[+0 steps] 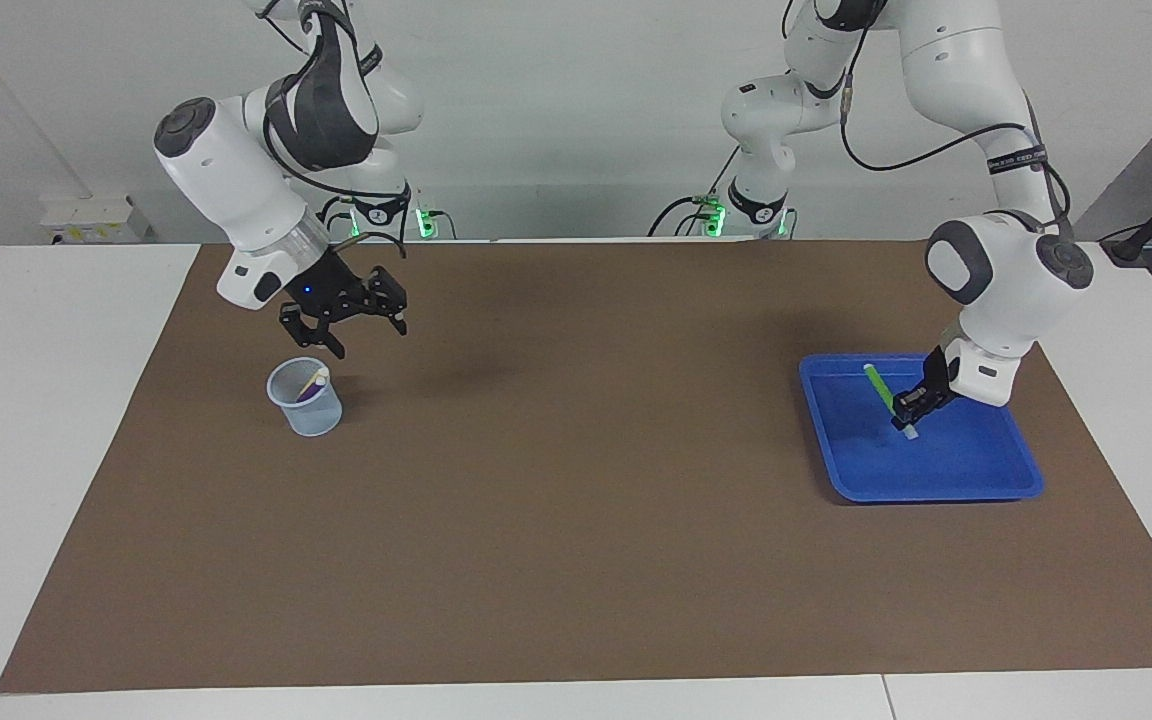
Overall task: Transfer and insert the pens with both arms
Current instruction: 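Lift the green pen with the left gripper while the right gripper approaches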
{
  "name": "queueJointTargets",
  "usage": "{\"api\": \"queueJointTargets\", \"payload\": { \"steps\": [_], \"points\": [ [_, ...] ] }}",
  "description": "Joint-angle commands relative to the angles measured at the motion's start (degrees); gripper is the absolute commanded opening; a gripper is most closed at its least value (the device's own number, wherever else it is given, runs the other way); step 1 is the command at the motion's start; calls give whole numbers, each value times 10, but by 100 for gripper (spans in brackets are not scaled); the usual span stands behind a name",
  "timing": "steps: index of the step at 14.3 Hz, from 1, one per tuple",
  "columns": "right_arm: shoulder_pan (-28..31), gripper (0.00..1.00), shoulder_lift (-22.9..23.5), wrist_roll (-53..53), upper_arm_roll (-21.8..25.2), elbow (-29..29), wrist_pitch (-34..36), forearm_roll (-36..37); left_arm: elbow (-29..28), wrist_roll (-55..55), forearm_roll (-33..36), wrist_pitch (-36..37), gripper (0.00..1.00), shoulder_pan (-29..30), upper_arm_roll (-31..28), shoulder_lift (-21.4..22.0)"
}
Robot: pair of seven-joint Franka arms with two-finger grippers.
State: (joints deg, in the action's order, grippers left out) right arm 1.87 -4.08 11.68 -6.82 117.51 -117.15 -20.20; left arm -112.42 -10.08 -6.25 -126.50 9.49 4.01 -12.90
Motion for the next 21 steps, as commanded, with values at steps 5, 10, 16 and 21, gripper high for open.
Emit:
{"api": "queueJointTargets", "payload": {
  "steps": [5, 10, 16, 21],
  "points": [
    [6, 100, -11, -68, -13, 4, 10, -48, -3, -256, -23, 92, 0, -35, -1, 84],
    [6, 100, -12, -111, -13, 4, 10, -80, -3, -471, -112, 96, 0, -59, 4, 123],
    [5, 100, -12, -114, -23, 4, 3, -129, -4, -696, -147, 95, 0, -120, 3, 176],
    [2, 100, -10, -121, -49, 4, -37, -247, -8, -823, -147, 94, 0, -172, 3, 195]
  ]
}}
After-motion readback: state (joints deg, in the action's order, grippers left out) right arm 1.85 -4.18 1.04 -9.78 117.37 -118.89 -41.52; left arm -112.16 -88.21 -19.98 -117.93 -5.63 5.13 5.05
